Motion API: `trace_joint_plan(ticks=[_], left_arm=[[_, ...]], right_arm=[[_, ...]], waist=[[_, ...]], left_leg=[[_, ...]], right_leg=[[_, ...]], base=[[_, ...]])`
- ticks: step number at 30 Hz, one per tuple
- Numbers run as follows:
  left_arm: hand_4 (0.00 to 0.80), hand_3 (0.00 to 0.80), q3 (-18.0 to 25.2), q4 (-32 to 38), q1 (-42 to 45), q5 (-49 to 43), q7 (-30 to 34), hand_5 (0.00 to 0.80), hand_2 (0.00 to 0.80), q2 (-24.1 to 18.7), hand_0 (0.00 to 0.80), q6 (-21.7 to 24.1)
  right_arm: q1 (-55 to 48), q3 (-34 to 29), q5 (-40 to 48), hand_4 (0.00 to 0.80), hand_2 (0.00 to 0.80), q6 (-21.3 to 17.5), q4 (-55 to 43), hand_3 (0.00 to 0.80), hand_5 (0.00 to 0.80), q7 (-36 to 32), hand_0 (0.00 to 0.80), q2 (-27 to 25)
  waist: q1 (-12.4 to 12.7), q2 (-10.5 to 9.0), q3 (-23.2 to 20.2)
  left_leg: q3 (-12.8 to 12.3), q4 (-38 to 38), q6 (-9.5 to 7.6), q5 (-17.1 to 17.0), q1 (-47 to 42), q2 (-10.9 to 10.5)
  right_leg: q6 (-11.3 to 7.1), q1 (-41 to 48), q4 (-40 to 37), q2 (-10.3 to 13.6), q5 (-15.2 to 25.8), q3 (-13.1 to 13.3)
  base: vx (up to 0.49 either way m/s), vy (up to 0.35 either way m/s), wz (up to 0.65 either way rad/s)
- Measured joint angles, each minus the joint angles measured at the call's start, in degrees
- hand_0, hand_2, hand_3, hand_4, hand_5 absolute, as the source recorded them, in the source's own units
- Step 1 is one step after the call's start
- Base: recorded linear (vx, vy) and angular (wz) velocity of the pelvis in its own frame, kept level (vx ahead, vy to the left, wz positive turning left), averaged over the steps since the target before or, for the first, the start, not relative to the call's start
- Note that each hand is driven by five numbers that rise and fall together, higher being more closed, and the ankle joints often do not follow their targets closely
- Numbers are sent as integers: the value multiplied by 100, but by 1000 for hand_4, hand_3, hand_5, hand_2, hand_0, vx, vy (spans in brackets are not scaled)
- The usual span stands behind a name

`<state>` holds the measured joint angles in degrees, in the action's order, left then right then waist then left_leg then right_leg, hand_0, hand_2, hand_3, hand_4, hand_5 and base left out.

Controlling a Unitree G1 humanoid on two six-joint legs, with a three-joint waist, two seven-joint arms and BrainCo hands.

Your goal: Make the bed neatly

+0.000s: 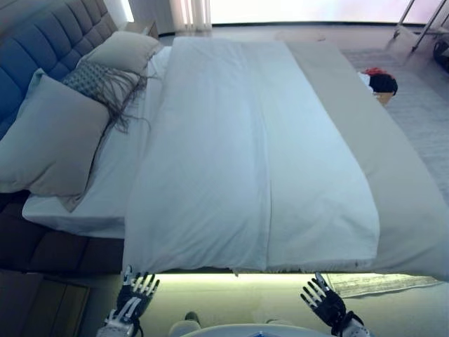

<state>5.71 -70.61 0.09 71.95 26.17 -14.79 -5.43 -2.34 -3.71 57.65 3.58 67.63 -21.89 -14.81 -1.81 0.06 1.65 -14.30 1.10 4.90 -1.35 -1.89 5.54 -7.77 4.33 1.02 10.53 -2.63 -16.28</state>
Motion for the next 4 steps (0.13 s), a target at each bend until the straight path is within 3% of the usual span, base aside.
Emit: trace_joint_plan(ticks=[4], left_arm=[[0, 0, -51, -297, 10, -173, 133, 0, 0, 171, 0, 29]], right_arm=[[-1, -24, 279, 0, 0, -33, 568, 0, 0, 284, 0, 210]], waist=[[-1, -34, -146]], left_leg=[[-37, 195, 24, -22, -251, -33]], right_leg=[[-16, 223, -201, -23, 47, 9]], base=[[61, -13, -5]])
